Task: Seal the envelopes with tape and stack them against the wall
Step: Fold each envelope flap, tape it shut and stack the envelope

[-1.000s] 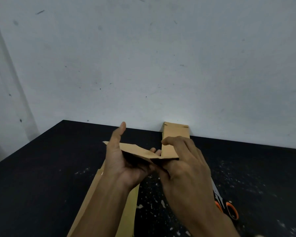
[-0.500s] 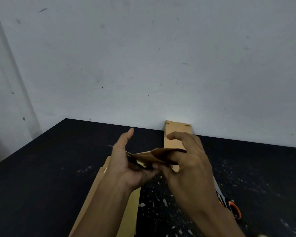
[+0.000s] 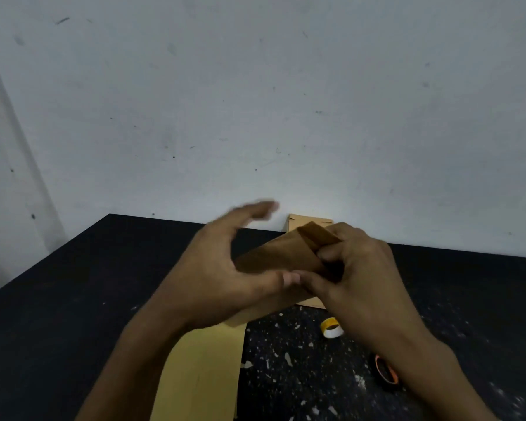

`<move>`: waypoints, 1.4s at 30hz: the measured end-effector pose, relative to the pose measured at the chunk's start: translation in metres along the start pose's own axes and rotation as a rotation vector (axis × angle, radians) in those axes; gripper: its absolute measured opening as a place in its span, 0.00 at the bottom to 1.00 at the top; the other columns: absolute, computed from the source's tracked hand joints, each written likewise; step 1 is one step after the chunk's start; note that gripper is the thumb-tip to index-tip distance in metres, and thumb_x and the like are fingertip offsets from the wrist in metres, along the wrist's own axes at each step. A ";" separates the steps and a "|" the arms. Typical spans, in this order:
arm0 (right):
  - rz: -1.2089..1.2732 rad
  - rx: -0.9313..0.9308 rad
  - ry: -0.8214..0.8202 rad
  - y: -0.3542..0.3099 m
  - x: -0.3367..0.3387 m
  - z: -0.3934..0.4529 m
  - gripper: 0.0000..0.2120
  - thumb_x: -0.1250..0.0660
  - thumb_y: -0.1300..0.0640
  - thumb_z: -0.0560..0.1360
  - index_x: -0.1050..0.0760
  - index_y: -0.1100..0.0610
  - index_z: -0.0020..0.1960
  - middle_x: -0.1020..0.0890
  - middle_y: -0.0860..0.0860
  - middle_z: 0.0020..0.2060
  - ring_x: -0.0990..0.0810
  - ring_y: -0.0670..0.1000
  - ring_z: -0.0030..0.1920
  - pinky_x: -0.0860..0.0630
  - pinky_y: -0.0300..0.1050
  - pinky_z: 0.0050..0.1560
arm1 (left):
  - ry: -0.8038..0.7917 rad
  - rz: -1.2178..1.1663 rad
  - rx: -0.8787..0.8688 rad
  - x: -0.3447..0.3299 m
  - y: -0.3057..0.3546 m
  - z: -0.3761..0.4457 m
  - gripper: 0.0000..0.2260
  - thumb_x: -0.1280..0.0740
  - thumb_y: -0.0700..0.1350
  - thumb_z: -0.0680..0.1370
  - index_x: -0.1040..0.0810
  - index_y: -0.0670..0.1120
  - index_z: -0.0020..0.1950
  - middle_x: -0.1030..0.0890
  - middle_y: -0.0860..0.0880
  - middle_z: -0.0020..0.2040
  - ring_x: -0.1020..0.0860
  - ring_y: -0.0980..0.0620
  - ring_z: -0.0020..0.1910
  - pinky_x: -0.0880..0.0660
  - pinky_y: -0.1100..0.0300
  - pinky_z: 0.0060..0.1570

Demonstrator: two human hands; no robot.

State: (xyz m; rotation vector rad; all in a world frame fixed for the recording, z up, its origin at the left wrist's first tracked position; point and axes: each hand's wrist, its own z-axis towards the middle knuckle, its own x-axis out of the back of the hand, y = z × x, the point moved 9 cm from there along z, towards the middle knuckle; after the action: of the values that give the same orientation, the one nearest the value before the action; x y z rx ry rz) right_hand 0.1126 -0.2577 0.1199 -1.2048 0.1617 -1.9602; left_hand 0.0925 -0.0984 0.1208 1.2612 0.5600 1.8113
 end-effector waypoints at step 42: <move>-0.098 -0.164 -0.081 0.125 -0.053 -0.104 0.16 0.27 0.71 0.69 0.13 0.53 0.49 0.16 0.42 0.45 0.20 0.43 0.47 0.22 0.39 0.46 | -0.112 0.240 -0.058 -0.124 -0.096 -0.039 0.11 0.31 0.39 0.72 0.14 0.49 0.50 0.17 0.58 0.44 0.22 0.57 0.45 0.23 0.61 0.44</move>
State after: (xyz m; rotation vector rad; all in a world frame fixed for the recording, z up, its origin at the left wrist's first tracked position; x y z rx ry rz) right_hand 0.1125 -0.3339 -0.0339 -1.4202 0.2296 -2.0092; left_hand 0.1113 -0.1445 -0.0327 1.4289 0.3021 1.9227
